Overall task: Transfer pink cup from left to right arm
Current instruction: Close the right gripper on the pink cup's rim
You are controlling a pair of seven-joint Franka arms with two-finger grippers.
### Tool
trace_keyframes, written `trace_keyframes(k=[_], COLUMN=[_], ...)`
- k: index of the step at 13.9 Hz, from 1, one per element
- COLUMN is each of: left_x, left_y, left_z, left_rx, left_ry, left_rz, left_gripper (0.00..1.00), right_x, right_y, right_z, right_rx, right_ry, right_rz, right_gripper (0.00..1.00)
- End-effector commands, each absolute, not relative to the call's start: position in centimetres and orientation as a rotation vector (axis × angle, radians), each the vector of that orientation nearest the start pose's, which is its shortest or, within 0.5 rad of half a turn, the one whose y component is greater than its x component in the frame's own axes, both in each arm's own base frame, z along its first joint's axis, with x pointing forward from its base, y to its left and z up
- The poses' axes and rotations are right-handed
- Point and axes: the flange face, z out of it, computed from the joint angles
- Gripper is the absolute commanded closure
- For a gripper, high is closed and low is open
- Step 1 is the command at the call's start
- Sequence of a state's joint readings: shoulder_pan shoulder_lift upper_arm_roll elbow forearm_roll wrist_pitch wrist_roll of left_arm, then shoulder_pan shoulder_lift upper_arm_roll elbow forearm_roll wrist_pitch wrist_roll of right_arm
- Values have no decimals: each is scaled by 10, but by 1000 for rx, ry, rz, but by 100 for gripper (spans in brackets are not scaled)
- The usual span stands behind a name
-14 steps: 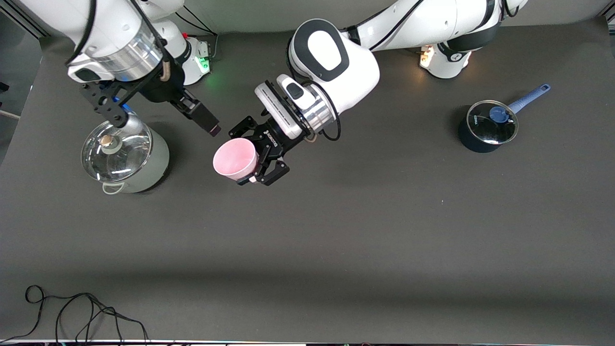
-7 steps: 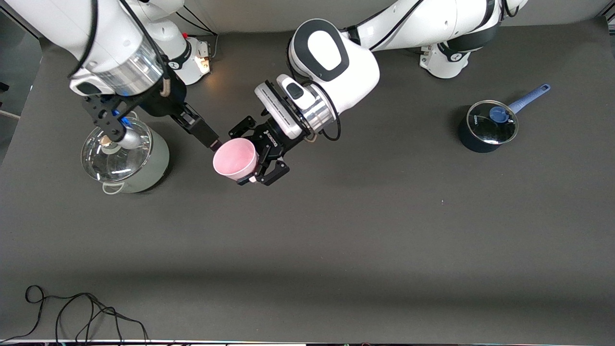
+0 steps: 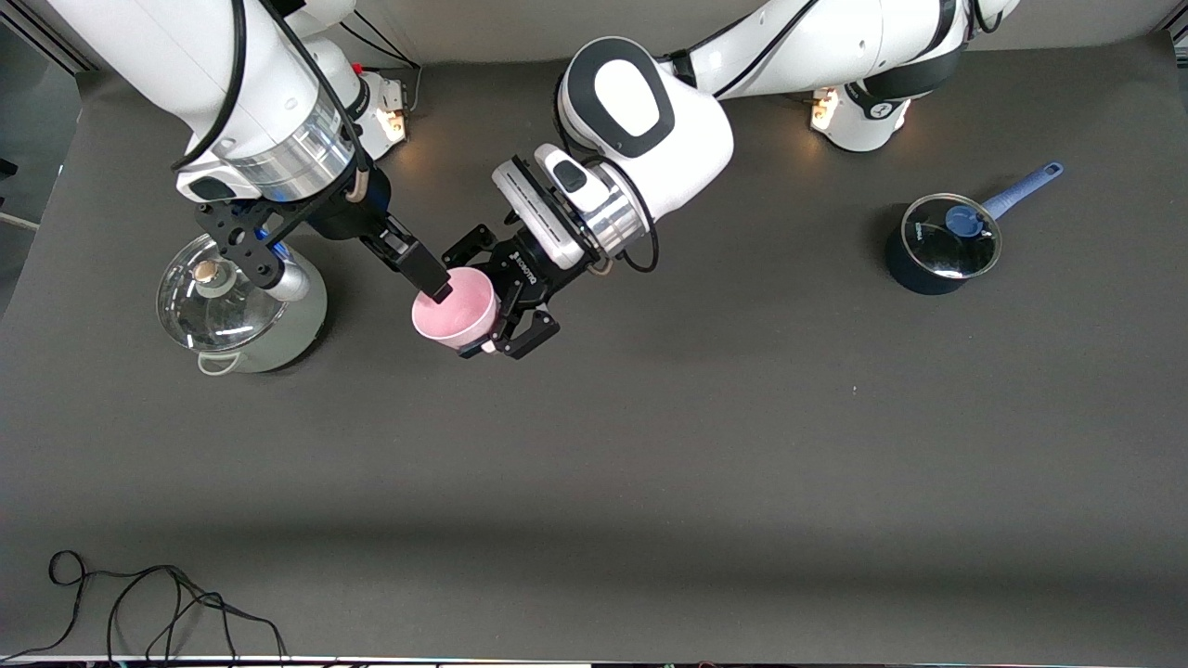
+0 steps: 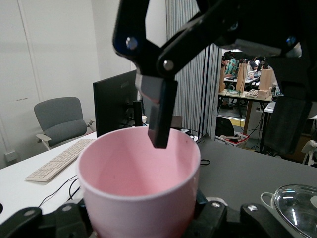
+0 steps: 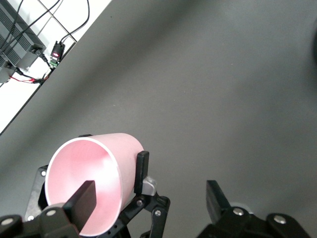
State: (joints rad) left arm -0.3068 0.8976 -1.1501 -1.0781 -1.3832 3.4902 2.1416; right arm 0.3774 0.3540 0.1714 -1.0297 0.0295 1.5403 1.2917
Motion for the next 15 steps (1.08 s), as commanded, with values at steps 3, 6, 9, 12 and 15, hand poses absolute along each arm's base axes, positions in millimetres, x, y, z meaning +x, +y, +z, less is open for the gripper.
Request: trace_keyframes(k=[3,6,9,12,15], left_x=[526,527,526,526,526], left_y=[-534,-533,-534,-534,-534], left_z=[504,504,504,504,504], left_rx=[1834,1835,1834,1834,1834], left_ry=[-905,-904,-905,-905,-905], left_rz=[1513,1513,1513,1513,1513], left_gripper=[100,100,100,100,100], right_x=[572,572,573,573,574], right_y=[328,329,329,328,327], right_z=[672,670,669,669,669], right_rx=[-2715,-2718,-2717,-2718,-2723], right_ry=[1107,1104,1106,1108,1110], right_rz=[-95,-92,-91,-94,-105], right_gripper=[18,24,35,58,85])
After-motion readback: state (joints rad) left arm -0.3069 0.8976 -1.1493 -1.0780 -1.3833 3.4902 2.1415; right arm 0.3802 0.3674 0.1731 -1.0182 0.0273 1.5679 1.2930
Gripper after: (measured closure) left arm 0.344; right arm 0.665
